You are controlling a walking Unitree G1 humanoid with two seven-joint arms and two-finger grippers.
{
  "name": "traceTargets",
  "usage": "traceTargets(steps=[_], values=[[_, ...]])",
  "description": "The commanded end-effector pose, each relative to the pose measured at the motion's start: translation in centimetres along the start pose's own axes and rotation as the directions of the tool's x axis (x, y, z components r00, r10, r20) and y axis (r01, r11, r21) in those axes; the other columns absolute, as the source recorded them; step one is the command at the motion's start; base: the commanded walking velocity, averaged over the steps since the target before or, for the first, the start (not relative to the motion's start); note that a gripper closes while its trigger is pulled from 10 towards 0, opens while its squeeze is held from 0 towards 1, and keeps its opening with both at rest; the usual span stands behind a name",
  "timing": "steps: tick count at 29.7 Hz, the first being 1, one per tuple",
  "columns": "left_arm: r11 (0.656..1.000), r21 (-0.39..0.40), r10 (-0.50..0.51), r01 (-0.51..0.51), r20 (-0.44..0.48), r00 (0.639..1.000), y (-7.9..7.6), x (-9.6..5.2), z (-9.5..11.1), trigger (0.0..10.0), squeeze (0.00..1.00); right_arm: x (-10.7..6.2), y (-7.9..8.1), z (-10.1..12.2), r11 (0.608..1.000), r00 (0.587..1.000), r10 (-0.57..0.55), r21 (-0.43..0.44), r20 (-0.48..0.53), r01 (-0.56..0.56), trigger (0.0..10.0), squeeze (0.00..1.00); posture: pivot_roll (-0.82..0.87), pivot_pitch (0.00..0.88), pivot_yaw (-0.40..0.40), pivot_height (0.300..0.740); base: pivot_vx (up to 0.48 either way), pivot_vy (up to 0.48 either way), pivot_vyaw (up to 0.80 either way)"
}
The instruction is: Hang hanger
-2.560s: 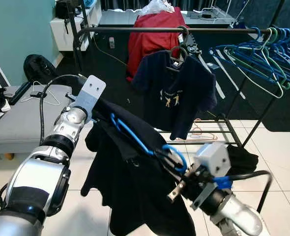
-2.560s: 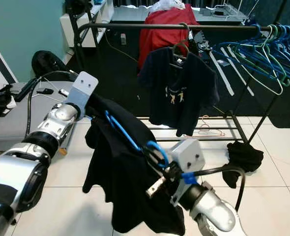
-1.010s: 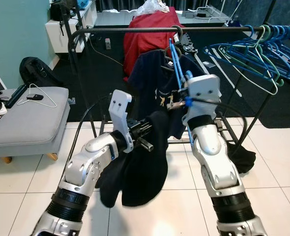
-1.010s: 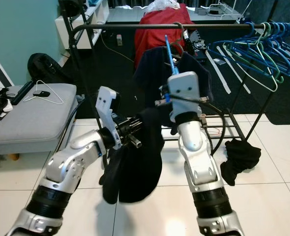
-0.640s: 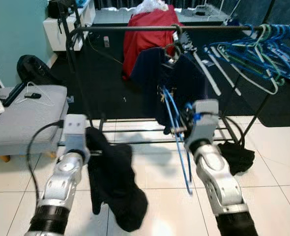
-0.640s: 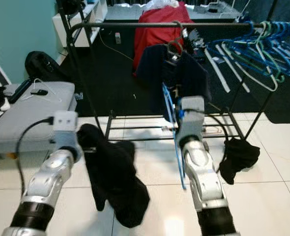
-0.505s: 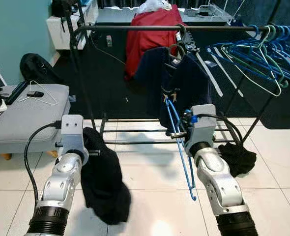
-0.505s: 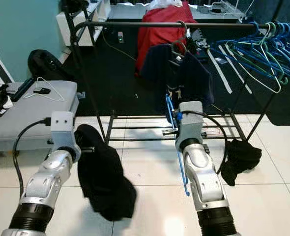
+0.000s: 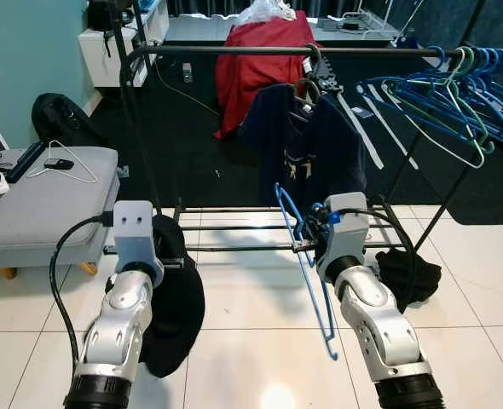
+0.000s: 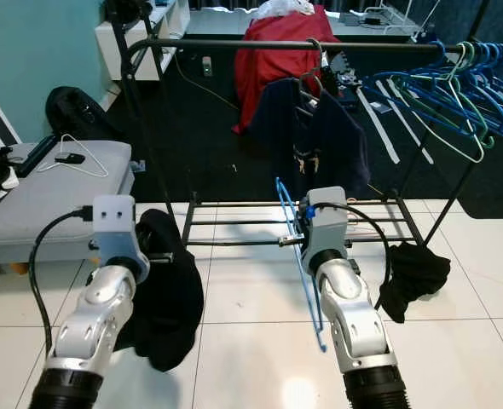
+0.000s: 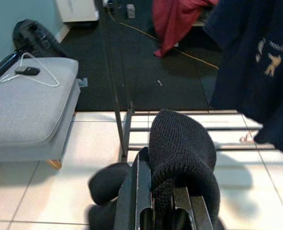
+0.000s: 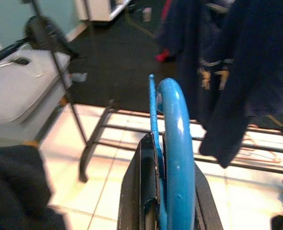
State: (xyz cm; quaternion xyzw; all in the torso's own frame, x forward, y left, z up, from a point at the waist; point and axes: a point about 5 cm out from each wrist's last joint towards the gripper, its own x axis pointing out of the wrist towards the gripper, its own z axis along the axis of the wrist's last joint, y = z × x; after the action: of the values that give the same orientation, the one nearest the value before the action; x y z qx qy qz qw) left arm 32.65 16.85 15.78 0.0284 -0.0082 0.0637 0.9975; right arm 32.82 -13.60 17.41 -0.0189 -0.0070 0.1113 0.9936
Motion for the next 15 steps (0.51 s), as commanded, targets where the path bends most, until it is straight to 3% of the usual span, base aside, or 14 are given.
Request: traceTargets(steps=[1, 5, 8, 11, 15], values=[[0.999, 0.045, -0.026, 0.024, 0.043, 0.999, -0.2, -0.1, 0.9, 10.0, 0.00, 0.0, 0.5, 0.1, 0.999, 0.999, 0.039, 0.004, 0.005, -0.039, 10.0, 0.00, -0.01, 0.170, -0.019, 0.740, 0.000, 0.000, 0.00], [0.997, 0.050, -0.059, 0.057, 0.045, 0.997, -0.8, 0.0, 1.2, 10.0, 0.00, 0.1, 0.5, 0.3, 0.999, 0.999, 0.029, 0.021, 0.017, -0.030, 10.0, 0.00, -0.02, 0.158, -0.013, 0.740, 0.000, 0.000, 0.00], [0.997, -0.001, -0.076, 0.076, 0.043, 0.996, -1.2, 0.3, 1.5, 10.0, 0.00, 0.3, 0.0, 0.6, 0.996, 1.000, 0.006, 0.089, 0.029, -0.009, 10.0, 0.00, -0.01, 0.151, -0.012, 0.740, 0.000, 0.000, 0.00], [0.995, -0.034, -0.093, 0.095, 0.053, 0.994, -1.6, 0.8, 1.9, 10.0, 0.00, 0.3, 0.0, 0.8, 0.999, 0.998, 0.045, 0.024, 0.034, -0.046, 10.0, 0.00, -0.01, 0.153, -0.021, 0.740, 0.000, 0.000, 0.00], [0.997, -0.025, -0.076, 0.078, 0.053, 0.996, -1.4, 0.9, 1.9, 10.0, 0.00, 0.3, 0.2, 0.8, 0.997, 0.997, 0.071, -0.001, 0.031, -0.071, 10.0, 0.00, -0.02, 0.143, -0.023, 0.740, 0.000, 0.000, 0.00]])
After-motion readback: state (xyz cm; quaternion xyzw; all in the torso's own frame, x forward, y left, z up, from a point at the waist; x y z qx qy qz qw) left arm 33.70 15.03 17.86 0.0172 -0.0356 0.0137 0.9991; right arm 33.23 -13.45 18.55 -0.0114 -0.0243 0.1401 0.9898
